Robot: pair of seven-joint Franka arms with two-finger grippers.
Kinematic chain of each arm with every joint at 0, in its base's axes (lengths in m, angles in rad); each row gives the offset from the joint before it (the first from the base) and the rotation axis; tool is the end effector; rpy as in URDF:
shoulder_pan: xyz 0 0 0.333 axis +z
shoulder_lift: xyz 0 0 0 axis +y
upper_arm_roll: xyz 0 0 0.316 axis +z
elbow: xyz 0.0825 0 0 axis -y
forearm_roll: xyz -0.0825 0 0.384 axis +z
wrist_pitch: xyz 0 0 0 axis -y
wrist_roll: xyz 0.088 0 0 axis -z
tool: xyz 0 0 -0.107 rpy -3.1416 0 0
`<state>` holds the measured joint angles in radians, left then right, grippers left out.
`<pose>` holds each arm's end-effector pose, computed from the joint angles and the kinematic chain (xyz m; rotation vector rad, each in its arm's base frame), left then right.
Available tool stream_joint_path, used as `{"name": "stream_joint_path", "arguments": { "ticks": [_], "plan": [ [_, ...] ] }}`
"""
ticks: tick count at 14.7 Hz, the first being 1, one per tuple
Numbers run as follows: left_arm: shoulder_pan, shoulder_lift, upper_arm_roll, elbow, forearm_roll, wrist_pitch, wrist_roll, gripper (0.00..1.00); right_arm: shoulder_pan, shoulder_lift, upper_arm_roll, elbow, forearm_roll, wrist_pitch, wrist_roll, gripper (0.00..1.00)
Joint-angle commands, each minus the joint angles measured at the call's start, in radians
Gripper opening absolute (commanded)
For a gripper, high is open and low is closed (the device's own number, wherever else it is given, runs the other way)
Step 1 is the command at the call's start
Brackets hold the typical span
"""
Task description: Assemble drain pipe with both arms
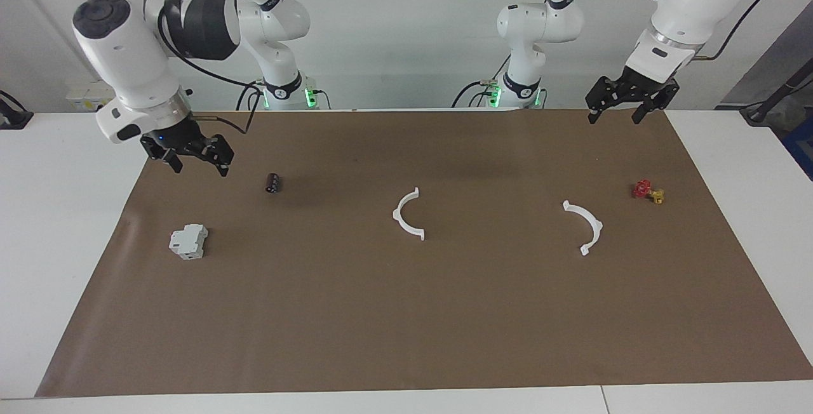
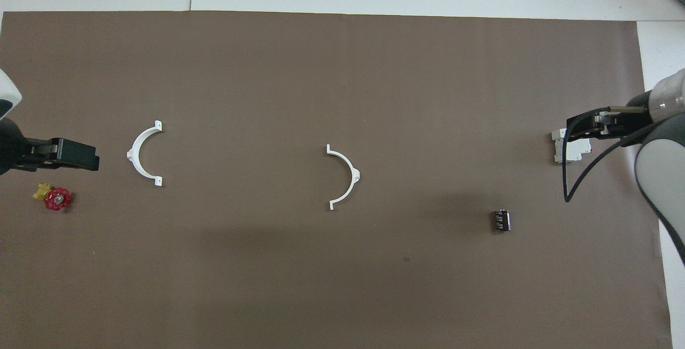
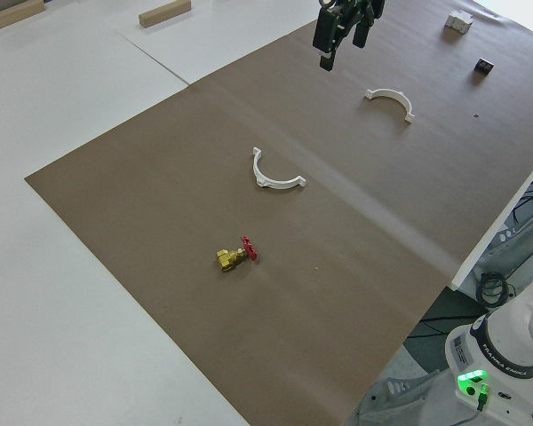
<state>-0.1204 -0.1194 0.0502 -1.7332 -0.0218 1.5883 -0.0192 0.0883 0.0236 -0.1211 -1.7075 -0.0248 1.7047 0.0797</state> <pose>0.5154 -0.0371 0.6132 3.1137 -0.0791 -0.0419 0.5669 -0.0203 0.5580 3.1087 -0.1694 -0.0398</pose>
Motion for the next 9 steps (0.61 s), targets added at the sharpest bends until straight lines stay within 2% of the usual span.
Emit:
{"name": "stream_joint_path", "arguments": {
  "ticks": [1,3,5,7,9],
  "plan": [
    [0.033,-0.014,0.002,-0.010,0.020,0.001,-0.008,1.00,-0.010,0.009,0.014,0.133,-0.020,-0.159,-0.052,1.00],
    [0.036,-0.016,0.002,-0.013,0.020,-0.001,-0.007,1.00,-0.002,0.004,0.015,0.157,-0.027,-0.217,-0.151,1.00],
    [0.041,-0.035,0.000,-0.061,0.020,0.030,-0.015,1.00,-0.001,0.002,0.017,0.155,-0.026,-0.206,-0.172,1.00],
    [0.044,-0.096,0.002,-0.217,0.020,0.256,-0.024,1.00,-0.004,-0.002,0.017,0.143,-0.026,-0.188,-0.172,1.00],
    [0.047,-0.112,0.003,-0.330,0.020,0.395,-0.079,1.00,-0.004,-0.014,0.017,0.122,-0.026,-0.181,-0.158,1.00]
  ]
}}
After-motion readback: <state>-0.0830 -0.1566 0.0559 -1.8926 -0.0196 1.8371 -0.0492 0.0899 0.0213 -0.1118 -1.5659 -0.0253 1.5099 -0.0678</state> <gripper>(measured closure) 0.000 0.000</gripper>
